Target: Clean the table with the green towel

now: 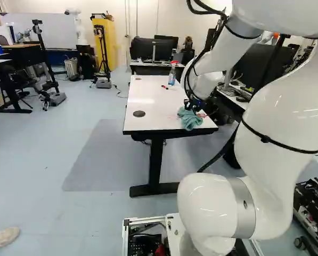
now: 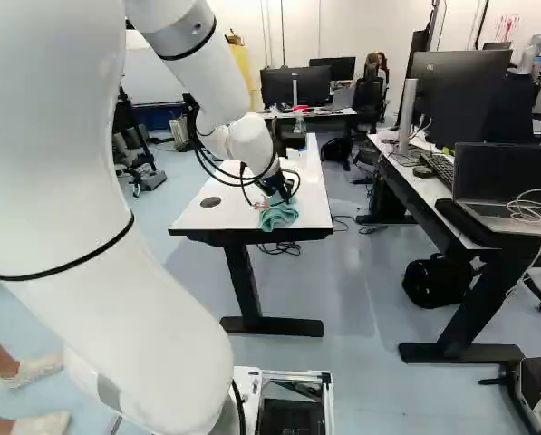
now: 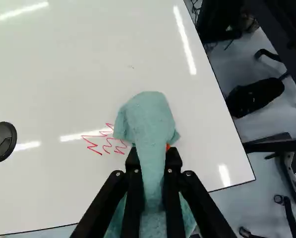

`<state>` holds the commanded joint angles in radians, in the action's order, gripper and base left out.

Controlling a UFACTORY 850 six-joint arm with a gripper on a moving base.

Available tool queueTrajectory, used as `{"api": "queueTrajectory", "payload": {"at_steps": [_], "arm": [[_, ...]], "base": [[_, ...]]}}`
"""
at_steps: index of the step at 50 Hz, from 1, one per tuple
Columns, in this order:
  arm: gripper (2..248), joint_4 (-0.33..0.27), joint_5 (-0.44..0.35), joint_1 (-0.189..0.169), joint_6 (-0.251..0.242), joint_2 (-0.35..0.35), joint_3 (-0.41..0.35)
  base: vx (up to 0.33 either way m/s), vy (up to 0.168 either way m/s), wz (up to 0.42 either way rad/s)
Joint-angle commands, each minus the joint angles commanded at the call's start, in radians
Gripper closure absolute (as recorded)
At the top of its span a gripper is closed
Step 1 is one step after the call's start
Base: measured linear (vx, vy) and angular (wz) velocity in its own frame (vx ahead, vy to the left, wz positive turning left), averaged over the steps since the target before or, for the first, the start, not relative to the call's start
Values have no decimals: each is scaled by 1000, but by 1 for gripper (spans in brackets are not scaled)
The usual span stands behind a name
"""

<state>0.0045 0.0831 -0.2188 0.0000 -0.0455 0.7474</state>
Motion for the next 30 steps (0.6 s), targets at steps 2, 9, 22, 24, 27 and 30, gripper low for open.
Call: {"api": "queueTrajectory", "payload": {"at_steps": [2,9,22,24,27,30], "arm": [[203,-4,-9,1,0,0,0],[203,-20,-39,14,0,7,-7],[203,-25,-46,41,0,30,-38],[203,-25,-49,44,0,29,-41],[203,-25,-58,50,0,27,-46],[203,-25,-68,56,0,24,-51]], "base": [[0,0,0],[0,0,0],[0,0,0],[0,0,0],[0,0,0],[0,0,0]]}}
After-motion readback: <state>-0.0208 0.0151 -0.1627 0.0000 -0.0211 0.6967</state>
